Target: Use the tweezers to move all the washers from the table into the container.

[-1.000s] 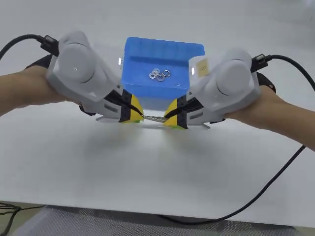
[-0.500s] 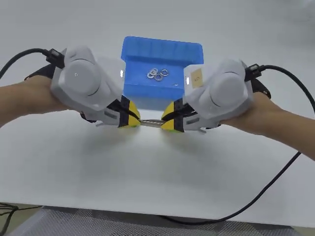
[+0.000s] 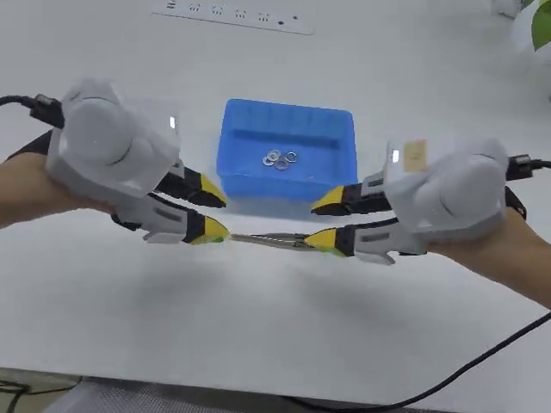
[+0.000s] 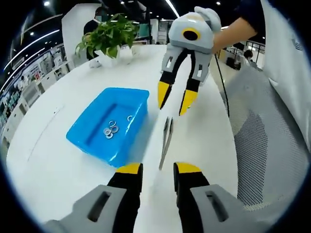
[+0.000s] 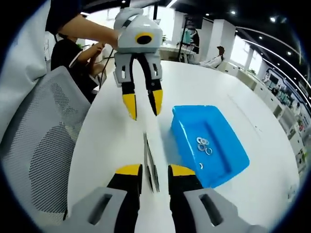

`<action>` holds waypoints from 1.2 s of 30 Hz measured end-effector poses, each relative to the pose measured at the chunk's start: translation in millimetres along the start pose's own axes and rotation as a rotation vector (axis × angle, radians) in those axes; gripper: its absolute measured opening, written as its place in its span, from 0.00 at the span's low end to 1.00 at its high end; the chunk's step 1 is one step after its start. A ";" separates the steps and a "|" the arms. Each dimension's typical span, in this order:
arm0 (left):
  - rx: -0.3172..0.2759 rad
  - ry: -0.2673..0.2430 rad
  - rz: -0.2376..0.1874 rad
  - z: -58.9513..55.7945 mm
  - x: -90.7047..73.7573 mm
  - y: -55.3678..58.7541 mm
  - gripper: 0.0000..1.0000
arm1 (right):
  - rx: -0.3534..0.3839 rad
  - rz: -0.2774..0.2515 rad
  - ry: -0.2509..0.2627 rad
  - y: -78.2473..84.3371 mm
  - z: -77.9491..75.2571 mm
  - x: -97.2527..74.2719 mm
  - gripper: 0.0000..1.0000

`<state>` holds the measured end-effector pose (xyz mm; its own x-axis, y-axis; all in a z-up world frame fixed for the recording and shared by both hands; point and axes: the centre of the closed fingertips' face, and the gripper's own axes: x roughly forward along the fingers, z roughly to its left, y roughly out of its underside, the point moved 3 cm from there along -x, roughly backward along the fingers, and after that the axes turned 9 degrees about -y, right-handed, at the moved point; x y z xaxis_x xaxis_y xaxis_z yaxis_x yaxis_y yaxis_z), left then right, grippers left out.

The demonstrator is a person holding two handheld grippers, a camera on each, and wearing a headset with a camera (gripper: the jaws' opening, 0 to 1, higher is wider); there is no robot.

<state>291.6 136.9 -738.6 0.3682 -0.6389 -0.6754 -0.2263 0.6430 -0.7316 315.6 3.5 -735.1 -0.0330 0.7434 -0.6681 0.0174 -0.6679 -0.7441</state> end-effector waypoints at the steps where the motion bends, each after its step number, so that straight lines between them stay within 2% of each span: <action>1: 0.035 0.013 -0.018 -4.3 -5.7 -1.9 0.37 | 0.020 -0.022 0.029 -0.8 -0.8 -7.9 0.25; 2: 0.071 -0.003 -0.047 -6.5 -14.2 -5.3 0.38 | 0.044 -0.045 0.068 -1.3 -1.1 -19.4 0.28; 3: 0.075 -0.024 -0.064 -6.8 -19.5 -7.3 0.38 | 0.066 -0.069 0.103 -2.0 -2.6 -27.2 0.31; 4: 0.041 -0.056 -0.094 -5.7 -27.3 -11.0 0.38 | 0.093 -0.103 0.137 -3.4 -2.3 -37.9 0.34; 6: 0.004 -0.093 -0.155 -3.6 -37.0 -18.3 0.39 | 0.132 -0.152 0.171 -5.6 -1.6 -50.7 0.38; 7: -0.023 -0.133 -0.199 -0.1 -44.0 -24.4 0.42 | 0.147 -0.188 0.196 -8.6 -1.5 -59.2 0.42; 9: -0.069 -0.191 -0.260 5.7 -53.9 -32.2 0.51 | 0.145 -0.241 0.230 -15.6 -0.1 -70.1 0.50; 11: -0.120 -0.212 -0.292 7.5 -59.4 -36.7 0.67 | 0.129 -0.246 0.236 -18.5 4.6 -74.5 0.59; 13: -0.115 -0.211 -0.291 6.2 -62.2 -37.9 0.83 | 0.115 -0.238 0.240 -20.1 7.2 -73.9 0.66; 18: -0.135 -0.172 -0.282 -1.9 -68.3 -43.7 0.99 | 0.079 -0.195 0.216 -21.4 15.4 -66.1 0.80; 23: -0.119 -0.164 -0.270 -7.8 -76.9 -49.1 0.99 | 0.076 -0.168 0.210 -20.9 18.5 -64.3 0.92; 25: -0.119 -0.152 -0.268 -9.7 -80.6 -50.3 0.99 | 0.071 -0.162 0.221 -21.3 18.2 -67.9 0.92; 28: -0.120 -0.156 -0.262 -10.5 -84.7 -49.9 0.99 | 0.084 -0.180 0.238 -24.0 16.7 -75.1 0.93; 32: -0.124 -0.155 -0.253 -15.2 -86.2 -48.3 0.99 | 0.102 -0.174 0.253 -21.9 16.8 -79.2 0.96; 36: -0.145 -0.161 -0.269 -16.8 -89.1 -49.0 0.99 | 0.105 -0.168 0.253 -21.1 21.6 -82.8 0.96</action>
<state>254.8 155.2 -644.2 0.5669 -0.6951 -0.4422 -0.2238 0.3866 -0.8947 296.3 -44.7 -663.8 0.2231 0.8200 -0.5272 -0.0706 -0.5258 -0.8477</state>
